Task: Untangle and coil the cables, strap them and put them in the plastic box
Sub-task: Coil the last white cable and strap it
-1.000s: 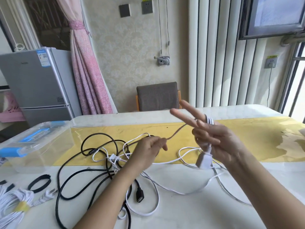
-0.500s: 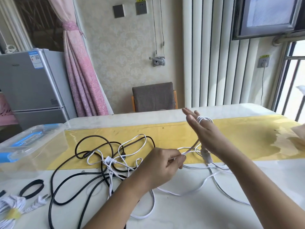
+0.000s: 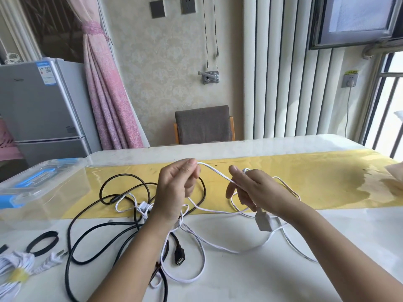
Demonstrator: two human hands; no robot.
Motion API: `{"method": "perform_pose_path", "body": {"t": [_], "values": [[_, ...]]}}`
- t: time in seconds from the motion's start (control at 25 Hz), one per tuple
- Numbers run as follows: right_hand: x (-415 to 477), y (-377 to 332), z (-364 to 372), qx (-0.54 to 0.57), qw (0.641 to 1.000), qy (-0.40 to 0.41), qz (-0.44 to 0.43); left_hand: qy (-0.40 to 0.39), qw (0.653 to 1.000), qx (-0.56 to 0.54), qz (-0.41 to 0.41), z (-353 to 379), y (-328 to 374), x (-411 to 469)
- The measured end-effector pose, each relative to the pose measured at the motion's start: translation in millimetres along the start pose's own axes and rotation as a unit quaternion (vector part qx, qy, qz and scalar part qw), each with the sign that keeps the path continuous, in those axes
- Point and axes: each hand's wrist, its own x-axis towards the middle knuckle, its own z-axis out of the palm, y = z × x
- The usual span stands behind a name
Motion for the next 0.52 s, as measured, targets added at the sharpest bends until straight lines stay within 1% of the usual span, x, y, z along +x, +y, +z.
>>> {"method": "perform_pose_path", "body": {"t": [0.08, 0.16, 0.24, 0.32, 0.4, 0.52], "values": [[-1, -4, -1, 0.112, 0.993, -0.027, -0.006, 0.021, 0.998, -0.05, -0.01, -5, 2, 4], [-3, -4, -4, 0.175, 0.98, -0.091, -0.017, 0.045, 0.996, -0.079, -0.017, -9, 3, 7], [-5, -4, -5, 0.179, 0.967, -0.183, -0.01, 0.067, 0.994, -0.086, -0.021, -11, 2, 8], [-6, -3, 2, 0.16, 0.949, -0.272, 0.01, 0.077, 0.993, -0.082, -0.025, -12, 2, 9], [-5, -1, 11, 0.176, 0.929, -0.325, 0.0, 0.088, 0.993, -0.072, -0.03, -12, 0, 10], [-5, -3, 21, 0.22, 0.898, -0.38, -0.031, 0.115, 0.992, -0.036, -0.043, -12, -5, 12]]}}
